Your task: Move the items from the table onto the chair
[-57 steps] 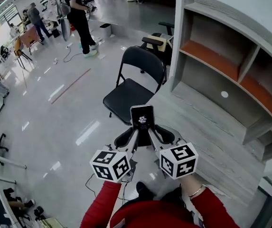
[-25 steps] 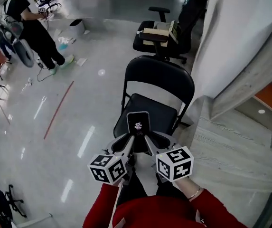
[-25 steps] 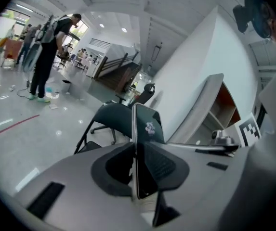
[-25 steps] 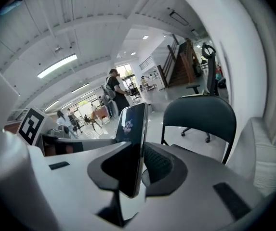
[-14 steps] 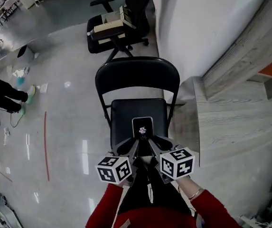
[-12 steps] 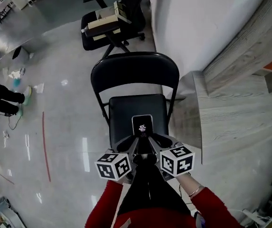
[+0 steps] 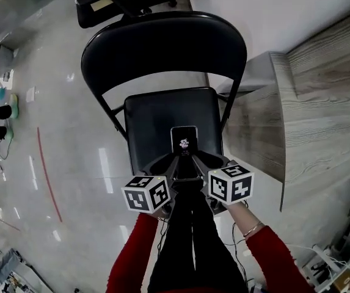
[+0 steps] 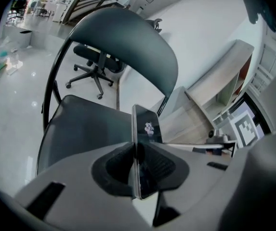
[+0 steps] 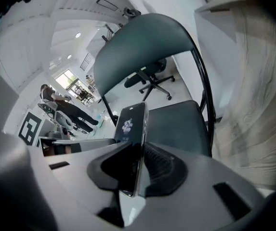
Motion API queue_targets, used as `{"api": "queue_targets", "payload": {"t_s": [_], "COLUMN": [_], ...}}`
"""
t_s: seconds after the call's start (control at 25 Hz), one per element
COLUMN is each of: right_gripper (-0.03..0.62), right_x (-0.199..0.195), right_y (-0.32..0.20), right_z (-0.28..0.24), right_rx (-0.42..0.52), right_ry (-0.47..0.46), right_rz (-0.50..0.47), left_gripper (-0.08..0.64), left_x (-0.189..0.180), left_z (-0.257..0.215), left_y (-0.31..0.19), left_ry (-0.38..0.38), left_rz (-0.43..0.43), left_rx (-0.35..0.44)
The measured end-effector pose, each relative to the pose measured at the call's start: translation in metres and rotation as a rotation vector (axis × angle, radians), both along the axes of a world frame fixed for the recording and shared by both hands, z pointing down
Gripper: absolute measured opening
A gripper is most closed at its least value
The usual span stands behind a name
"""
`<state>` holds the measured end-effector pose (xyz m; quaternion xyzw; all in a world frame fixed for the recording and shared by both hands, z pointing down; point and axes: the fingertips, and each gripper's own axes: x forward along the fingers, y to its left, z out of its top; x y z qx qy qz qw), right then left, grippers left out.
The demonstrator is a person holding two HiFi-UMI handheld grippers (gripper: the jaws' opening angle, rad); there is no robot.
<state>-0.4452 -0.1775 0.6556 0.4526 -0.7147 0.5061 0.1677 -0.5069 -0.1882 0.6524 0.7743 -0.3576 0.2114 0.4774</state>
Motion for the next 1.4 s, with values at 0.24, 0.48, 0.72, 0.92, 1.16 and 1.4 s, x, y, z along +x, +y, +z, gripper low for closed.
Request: {"api": "queue_targets", "payload": {"t_s": [0.24,0.48,0.72,0.92,1.16,1.4], "right_gripper": [0.087,0.087,0.089,0.089,0.075,0.017], "right_x": [-0.003,-0.004,-0.007,-0.008,0.015,0.018], "right_y": [-0.001,0.003,0.007,0.006,0.007,-0.008], "right_z": [0.078,0.127,0.152,0.153,0.128,-0.013], "right_rx": [-0.073,-0.129,-0.164,-0.154,-0.112,0.163], "right_ry": [-0.018,-0.003,0.022,0.012,0.049,-0.073], "right_rz": [0.006,0.005,-0.021,0.001,0.04,0.046], "left_gripper": [0.077,0.077,0.075,0.077,0.054,0.011], "left_x": [-0.003,-0.004,-0.007,-0.008,-0.028,-0.029], "left_z": [0.075,0.124,0.149,0.154,0.133,-0.013], "left_y": [0.0,0.003,0.008,0.008,0.0,-0.018], "left_ry": [-0.003,-0.018,-0.034,0.001,-0.01,0.06], "left_rz": [0.0,0.0,-0.033,-0.077,-0.134,-0.022], "left_rx": [-0.073,-0.133,-0.182,-0.192,-0.158,0.219]}}
